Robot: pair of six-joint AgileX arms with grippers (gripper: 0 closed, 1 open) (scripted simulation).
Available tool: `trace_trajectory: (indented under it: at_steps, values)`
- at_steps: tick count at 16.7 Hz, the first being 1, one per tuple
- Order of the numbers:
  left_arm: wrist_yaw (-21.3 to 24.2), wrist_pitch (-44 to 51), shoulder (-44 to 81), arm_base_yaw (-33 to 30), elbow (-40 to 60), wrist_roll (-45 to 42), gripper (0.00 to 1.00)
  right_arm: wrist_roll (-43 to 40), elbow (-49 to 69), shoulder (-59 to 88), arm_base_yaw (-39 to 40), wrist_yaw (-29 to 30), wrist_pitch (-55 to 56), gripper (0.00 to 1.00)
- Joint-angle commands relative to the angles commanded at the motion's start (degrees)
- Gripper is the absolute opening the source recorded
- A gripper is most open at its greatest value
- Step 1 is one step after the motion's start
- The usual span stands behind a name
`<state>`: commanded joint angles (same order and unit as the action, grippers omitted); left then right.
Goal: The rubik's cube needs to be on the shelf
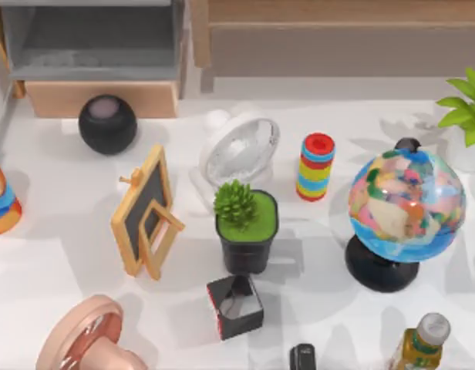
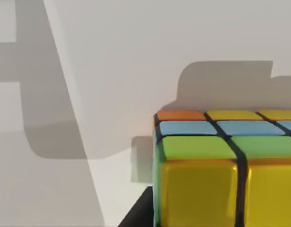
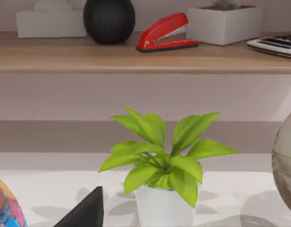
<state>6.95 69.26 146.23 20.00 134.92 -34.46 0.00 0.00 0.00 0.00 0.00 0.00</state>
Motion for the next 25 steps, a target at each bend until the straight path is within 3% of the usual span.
trace_trajectory:
  at_steps: [8, 15, 18, 21, 25]
  values:
    - [-0.38, -0.27, -0.25, 0.09, -0.38, 0.36, 0.0, 0.0, 0.0, 0.0, 0.0, 0.0, 0.0, 1.0]
    - [-8.01, -3.91, -3.58, -1.82, -5.41, 11.29, 0.0, 0.0, 0.0, 0.0, 0.0, 0.0, 0.0, 1.0]
    - [-9.23, -3.3, -4.25, -1.9, -5.2, 13.44, 0.0, 0.0, 0.0, 0.0, 0.0, 0.0, 0.0, 1.0]
    - [-8.36, -0.74, -4.27, -1.91, -2.08, 10.92, 0.0, 0.0, 0.0, 0.0, 0.0, 0.0, 0.0, 1.0]
    - [-3.76, 4.19, -1.2, -0.94, 4.47, 3.51, 0.0, 0.0, 0.0, 0.0, 0.0, 0.0, 0.0, 1.0]
